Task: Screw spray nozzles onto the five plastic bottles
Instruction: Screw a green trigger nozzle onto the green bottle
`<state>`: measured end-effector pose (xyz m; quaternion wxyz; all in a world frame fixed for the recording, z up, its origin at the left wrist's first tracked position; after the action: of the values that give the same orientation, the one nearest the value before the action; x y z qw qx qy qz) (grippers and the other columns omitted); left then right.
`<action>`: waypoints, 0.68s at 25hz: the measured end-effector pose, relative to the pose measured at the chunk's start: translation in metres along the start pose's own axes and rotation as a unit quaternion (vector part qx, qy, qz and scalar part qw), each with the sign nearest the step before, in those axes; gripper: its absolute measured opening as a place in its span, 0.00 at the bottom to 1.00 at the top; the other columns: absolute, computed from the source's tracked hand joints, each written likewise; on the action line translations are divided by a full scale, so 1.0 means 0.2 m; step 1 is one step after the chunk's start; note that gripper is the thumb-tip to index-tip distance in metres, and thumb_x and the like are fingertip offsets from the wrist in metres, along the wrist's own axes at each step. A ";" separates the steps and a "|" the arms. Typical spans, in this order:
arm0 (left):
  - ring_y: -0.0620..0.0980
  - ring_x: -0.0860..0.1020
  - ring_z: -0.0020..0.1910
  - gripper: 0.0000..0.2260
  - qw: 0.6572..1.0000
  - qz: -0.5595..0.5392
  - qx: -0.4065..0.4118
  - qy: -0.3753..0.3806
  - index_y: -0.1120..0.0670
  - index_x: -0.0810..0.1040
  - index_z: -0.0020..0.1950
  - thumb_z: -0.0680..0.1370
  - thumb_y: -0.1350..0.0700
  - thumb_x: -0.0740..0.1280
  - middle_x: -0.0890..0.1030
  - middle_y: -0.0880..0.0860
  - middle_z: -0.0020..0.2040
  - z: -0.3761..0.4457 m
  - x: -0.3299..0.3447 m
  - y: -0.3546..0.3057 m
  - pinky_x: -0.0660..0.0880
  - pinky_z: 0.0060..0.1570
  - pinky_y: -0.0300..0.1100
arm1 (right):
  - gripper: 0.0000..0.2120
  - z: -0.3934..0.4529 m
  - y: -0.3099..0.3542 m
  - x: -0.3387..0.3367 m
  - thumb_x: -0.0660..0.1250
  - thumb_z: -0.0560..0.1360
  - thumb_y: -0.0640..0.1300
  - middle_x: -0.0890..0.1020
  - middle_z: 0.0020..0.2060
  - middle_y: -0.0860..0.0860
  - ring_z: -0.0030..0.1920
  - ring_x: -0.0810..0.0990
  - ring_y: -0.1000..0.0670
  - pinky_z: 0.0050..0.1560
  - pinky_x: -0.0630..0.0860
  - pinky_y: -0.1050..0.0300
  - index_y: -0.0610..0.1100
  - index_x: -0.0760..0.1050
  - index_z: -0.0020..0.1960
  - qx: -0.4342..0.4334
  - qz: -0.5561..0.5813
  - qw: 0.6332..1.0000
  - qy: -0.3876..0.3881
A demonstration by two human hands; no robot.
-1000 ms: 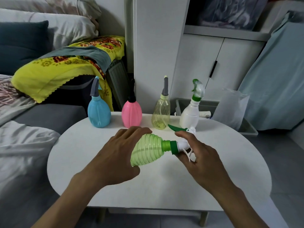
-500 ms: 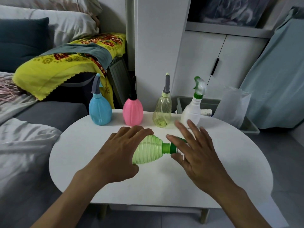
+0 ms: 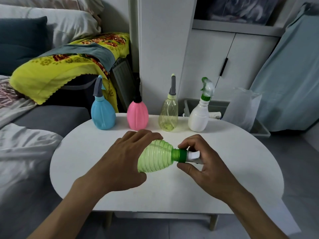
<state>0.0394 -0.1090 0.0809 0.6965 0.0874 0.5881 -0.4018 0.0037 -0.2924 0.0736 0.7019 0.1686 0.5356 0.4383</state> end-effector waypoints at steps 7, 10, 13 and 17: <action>0.46 0.70 0.60 0.41 1.000 0.017 0.006 0.002 0.39 0.61 0.69 0.60 0.52 0.77 0.72 0.42 0.64 0.00 0.01 -0.02 0.75 0.58 0.48 | 0.15 0.01 0.02 0.00 0.71 0.72 0.46 0.73 0.52 0.66 0.55 0.75 0.58 0.51 0.69 0.73 0.54 0.71 0.55 -0.017 -0.020 0.999 0.024; 0.48 0.70 0.60 0.41 1.000 0.014 0.006 -0.015 0.41 0.62 0.69 0.60 0.53 0.77 0.73 0.44 0.64 -0.01 -0.01 -0.02 0.75 0.57 0.50 | 0.16 0.01 0.02 0.00 0.70 0.72 0.50 0.73 0.54 0.69 0.55 0.73 0.63 0.50 0.67 0.77 0.61 0.68 0.55 0.004 -0.009 1.000 0.008; 0.50 0.71 0.61 0.42 0.999 0.029 0.010 -0.028 0.42 0.63 0.69 0.58 0.54 0.78 0.74 0.45 0.64 -0.01 -0.02 -0.04 0.74 0.57 0.49 | 0.12 0.02 0.02 -0.01 0.67 0.74 0.54 0.74 0.53 0.70 0.54 0.75 0.64 0.48 0.71 0.75 0.63 0.68 0.54 0.003 0.011 1.000 0.002; 0.52 0.72 0.62 0.43 0.998 0.048 0.011 -0.033 0.43 0.63 0.68 0.58 0.56 0.79 0.75 0.47 0.64 -0.01 -0.01 -0.06 0.74 0.57 0.50 | 0.12 0.01 0.00 0.01 0.66 0.74 0.58 0.76 0.52 0.65 0.50 0.80 0.56 0.45 0.80 0.63 0.62 0.68 0.56 0.020 0.052 0.998 0.008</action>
<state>0.0294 -0.1155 0.0859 0.7329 0.1103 0.5553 -0.3771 0.0052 -0.2910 0.0730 0.6703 0.2062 0.5405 0.4649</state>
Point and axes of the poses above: each hand's wrist, its own z-axis towards the middle knuckle, its own x-axis out of the palm, y = z × x, the point moved 7 cm from there along z, towards the middle knuckle
